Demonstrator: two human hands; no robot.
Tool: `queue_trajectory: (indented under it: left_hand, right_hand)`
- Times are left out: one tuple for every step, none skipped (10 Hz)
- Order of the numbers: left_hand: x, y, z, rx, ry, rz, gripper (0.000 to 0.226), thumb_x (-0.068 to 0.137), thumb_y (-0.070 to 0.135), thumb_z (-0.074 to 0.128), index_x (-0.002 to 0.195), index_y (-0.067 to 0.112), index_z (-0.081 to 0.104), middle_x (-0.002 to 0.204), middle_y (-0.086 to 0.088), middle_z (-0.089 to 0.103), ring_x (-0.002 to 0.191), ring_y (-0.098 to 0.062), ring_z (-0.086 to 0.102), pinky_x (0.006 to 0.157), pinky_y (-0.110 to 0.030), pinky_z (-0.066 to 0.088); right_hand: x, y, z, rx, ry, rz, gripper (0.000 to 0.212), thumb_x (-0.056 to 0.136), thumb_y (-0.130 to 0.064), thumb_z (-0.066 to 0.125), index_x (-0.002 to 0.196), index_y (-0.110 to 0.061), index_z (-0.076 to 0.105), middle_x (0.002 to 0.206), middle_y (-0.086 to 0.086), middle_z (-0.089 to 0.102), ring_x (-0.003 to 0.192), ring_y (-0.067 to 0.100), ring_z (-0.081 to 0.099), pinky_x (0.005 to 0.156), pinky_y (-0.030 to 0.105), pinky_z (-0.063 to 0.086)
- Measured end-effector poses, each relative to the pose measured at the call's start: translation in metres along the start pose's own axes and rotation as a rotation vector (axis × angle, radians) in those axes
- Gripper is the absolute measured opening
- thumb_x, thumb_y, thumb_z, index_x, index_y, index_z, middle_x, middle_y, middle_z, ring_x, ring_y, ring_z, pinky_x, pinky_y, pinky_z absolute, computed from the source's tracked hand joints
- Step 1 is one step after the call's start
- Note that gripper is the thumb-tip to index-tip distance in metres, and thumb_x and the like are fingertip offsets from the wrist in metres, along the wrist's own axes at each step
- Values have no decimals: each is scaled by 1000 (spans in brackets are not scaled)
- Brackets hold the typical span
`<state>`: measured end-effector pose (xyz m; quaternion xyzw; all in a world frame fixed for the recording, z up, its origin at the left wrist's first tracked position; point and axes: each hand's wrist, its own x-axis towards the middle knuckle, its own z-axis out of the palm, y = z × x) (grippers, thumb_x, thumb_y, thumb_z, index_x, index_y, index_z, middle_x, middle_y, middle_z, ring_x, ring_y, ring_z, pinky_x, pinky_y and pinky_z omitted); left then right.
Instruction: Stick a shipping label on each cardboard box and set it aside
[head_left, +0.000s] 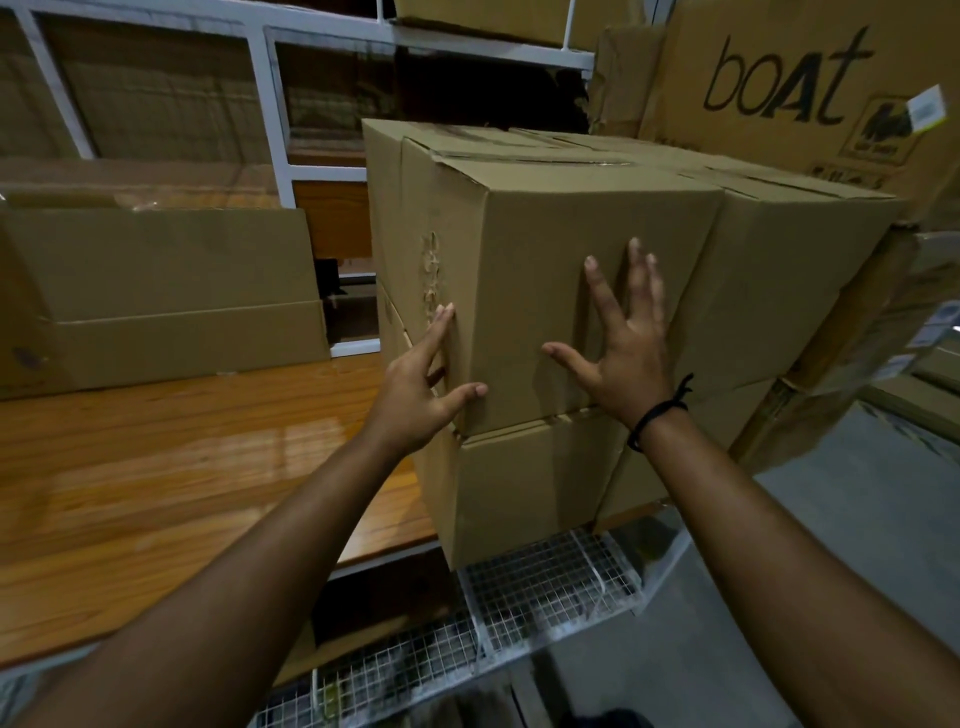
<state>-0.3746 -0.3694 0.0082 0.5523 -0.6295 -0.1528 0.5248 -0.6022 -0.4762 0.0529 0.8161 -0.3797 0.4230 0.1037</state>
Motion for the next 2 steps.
queue_trajectory:
  left_hand:
    - [-8,3,-11,49,14,22,89,82,42,74,153,32,21,159,6,26,145,-10,26,112,-41,38]
    - [-16,5,-30,96,95,38,84,80,55,67,151,37,26,156,7,32,142,-5,29,114,-37,34]
  right_hand:
    - [-3,-13,-5,54,101,-62,77,85,-66,50,148,-31,24,158,17,13,145,35,10,112,58,24]
    - [-9,-45,-1,71,249,-232,68,90,-56,52,145,-22,31,153,17,21,142,36,19,113,52,24]
